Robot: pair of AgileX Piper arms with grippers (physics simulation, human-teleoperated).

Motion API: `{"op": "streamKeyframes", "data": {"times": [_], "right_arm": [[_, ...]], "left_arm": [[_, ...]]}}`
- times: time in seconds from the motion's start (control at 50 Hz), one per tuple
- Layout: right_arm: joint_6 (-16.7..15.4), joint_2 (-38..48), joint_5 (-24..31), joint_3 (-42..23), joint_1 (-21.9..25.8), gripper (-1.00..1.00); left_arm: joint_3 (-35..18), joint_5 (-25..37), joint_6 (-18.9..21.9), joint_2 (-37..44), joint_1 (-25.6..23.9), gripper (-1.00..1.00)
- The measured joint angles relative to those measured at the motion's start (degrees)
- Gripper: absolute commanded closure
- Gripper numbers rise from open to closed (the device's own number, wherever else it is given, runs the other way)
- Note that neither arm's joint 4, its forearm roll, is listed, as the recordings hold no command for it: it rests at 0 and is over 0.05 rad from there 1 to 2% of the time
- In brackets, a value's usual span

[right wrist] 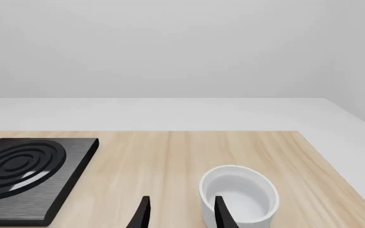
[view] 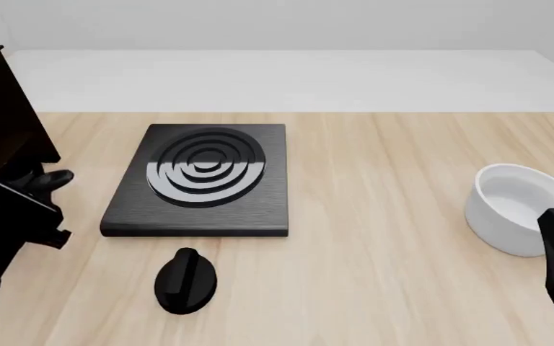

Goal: Put the frying pan under the cabinet shelf.

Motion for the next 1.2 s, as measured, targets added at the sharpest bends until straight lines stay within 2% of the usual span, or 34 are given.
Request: {"op": "streamKeyframes", "data": {"times": [0.64,1.2], "right_arm": [[0.0,0.0,0.0,0.0,0.0,-1.00],[0.0,0.0,0.0,0.0,0.0,-1.00]], "left_arm": [[-2.5,0.0,1.7,3.0,1.7,1.00],[-5.8,0.0,7.8,11.4,0.6,1.00]]}}
